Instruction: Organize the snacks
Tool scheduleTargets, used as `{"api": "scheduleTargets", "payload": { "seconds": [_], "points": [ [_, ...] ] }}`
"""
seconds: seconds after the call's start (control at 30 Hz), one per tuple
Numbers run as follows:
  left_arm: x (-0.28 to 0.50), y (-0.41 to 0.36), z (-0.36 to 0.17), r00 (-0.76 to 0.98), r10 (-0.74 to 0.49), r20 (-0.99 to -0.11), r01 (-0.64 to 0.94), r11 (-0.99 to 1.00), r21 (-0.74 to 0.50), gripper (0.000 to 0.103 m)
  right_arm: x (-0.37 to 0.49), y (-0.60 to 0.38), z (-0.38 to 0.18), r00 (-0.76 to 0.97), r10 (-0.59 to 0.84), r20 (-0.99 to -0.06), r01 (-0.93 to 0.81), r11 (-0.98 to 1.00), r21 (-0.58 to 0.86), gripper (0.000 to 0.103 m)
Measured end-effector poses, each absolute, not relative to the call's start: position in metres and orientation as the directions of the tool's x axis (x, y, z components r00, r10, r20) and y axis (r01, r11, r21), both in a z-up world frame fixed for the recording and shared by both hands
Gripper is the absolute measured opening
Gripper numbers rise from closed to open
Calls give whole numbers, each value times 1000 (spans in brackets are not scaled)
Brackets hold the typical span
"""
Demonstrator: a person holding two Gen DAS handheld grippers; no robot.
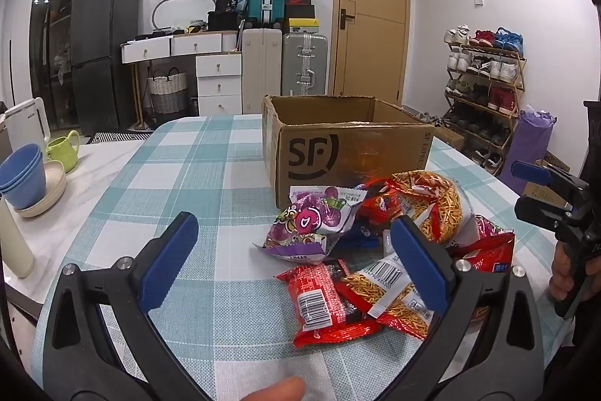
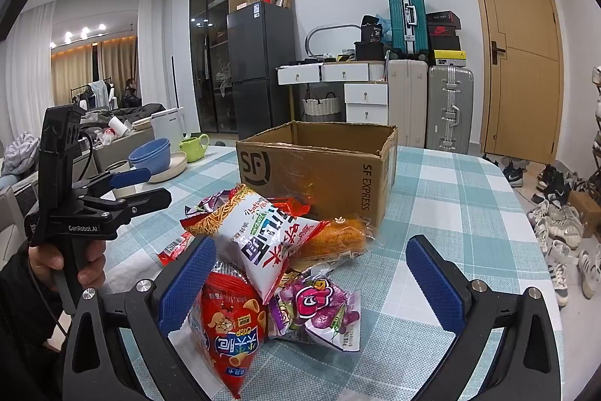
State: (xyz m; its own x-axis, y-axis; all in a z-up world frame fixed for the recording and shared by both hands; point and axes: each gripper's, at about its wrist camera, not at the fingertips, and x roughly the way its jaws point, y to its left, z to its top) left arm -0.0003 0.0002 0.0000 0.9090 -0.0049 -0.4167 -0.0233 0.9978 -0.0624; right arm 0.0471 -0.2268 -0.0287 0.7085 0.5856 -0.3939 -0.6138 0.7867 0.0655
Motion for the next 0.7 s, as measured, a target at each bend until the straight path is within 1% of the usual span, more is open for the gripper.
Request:
{"api": "scheduleTargets", "payload": {
  "seconds": [0.7],
  "points": [
    [0,-1,0,907,1,-422,-21,999,-44,102,47,-227,-28,709,586,-393,-614,787,66,103]
  ]
}}
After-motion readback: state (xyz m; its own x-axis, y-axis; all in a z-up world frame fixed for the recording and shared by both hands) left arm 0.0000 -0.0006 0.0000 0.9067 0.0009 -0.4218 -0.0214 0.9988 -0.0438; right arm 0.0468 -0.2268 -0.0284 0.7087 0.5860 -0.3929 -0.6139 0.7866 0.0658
